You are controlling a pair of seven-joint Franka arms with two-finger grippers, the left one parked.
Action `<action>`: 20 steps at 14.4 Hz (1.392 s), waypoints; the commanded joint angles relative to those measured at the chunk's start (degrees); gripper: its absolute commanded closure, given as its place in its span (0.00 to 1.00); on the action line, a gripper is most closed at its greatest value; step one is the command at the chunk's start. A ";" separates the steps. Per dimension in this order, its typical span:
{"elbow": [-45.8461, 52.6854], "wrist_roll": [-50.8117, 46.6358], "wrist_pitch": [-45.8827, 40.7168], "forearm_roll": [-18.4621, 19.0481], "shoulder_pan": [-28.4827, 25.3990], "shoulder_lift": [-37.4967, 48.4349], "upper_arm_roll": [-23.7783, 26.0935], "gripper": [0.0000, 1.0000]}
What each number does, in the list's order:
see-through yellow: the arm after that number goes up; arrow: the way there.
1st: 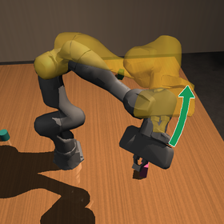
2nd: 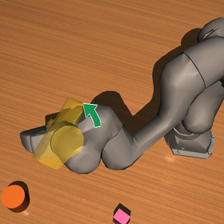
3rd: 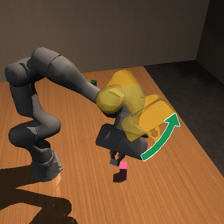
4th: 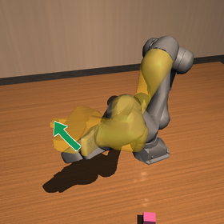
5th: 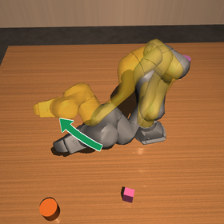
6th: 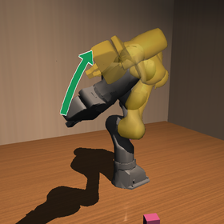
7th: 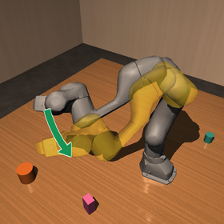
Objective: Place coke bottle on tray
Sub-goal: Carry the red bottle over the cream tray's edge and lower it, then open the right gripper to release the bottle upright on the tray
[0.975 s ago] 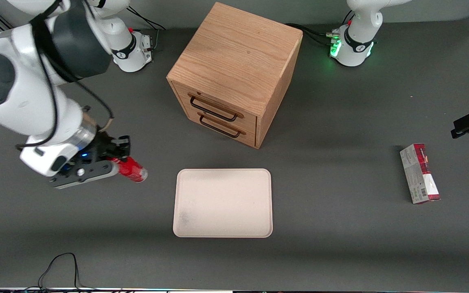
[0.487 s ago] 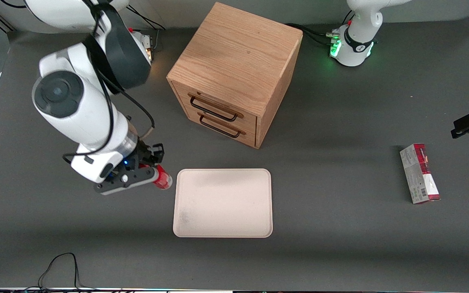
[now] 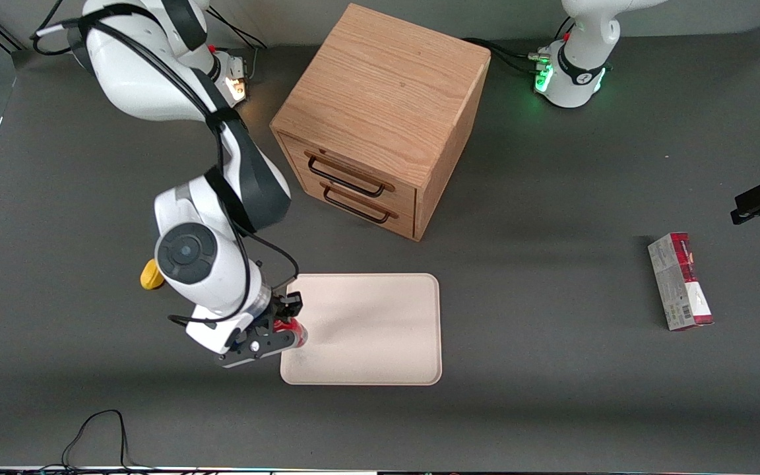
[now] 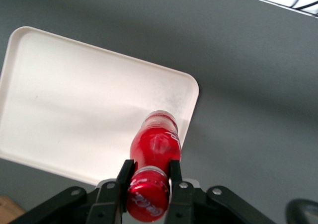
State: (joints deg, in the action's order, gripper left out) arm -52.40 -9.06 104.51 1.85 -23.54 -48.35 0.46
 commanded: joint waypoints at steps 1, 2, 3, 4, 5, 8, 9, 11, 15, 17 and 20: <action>2.48 -0.70 2.44 1.14 0.34 -3.15 0.51 1.00; 2.48 -0.69 3.15 1.14 0.34 -3.59 0.51 1.00; 2.30 -0.69 3.68 1.14 0.42 -4.12 0.51 1.00; 1.95 -0.61 4.38 1.05 0.42 -4.47 0.51 1.00; 1.86 -0.61 4.91 0.96 0.42 -4.99 0.51 1.00; 1.77 -0.52 5.70 0.96 0.42 -6.14 0.51 1.00; 1.77 -0.61 5.70 0.88 0.42 -6.23 0.51 1.00; 1.51 -1.22 5.70 0.79 0.42 -6.32 0.51 0.31; 1.16 -1.66 5.62 0.70 0.42 -5.71 0.42 0.00; 1.16 -1.93 4.04 0.61 0.42 -4.31 0.42 0.00; 1.16 -6.21 -3.15 0.61 0.25 0.34 0.33 0.00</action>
State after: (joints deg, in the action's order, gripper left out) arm -50.67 -11.28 106.42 1.86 -23.30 -52.32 0.46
